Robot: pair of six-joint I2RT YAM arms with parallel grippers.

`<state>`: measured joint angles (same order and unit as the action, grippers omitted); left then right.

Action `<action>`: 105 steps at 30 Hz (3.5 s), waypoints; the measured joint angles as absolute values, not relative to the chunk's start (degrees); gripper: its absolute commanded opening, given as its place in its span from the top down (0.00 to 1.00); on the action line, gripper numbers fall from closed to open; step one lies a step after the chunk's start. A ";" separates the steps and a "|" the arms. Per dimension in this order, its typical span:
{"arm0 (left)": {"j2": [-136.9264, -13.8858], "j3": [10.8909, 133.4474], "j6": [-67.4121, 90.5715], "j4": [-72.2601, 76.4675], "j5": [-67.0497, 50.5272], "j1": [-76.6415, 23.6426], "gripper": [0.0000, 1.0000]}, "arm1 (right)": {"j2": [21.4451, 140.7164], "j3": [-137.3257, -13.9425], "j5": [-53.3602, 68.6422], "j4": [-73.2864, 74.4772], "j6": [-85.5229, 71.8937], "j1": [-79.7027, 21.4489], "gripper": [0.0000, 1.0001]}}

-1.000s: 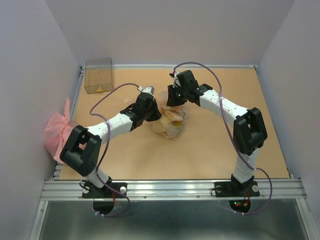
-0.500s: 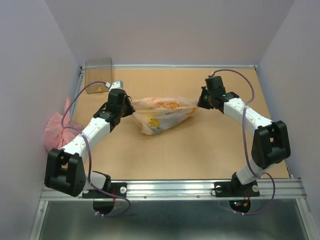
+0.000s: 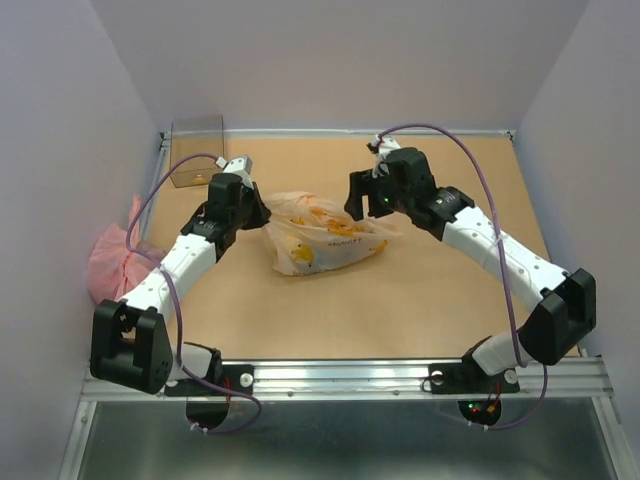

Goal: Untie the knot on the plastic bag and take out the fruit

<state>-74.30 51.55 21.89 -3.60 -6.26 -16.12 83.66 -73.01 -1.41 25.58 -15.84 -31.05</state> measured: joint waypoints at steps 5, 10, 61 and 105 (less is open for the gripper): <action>-74.30 52.47 18.11 -2.83 -7.92 -17.41 1.00 | 85.95 -82.59 2.92 24.36 -8.16 -36.97 0.20; -73.43 52.53 16.34 -2.94 -8.47 -18.06 1.00 | 92.66 -86.74 5.80 23.29 -3.79 -37.21 0.20; -65.08 44.07 49.39 4.19 7.77 -36.40 0.10 | 61.52 -42.15 0.75 6.79 -22.33 -37.32 0.99; -82.61 60.47 38.11 13.69 -21.19 -15.16 1.00 | 56.42 -50.24 -7.77 20.21 -22.33 -38.24 0.14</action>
<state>-82.61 60.47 38.11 13.69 -21.19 -15.16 56.42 -50.24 -7.77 20.21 -22.33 -38.24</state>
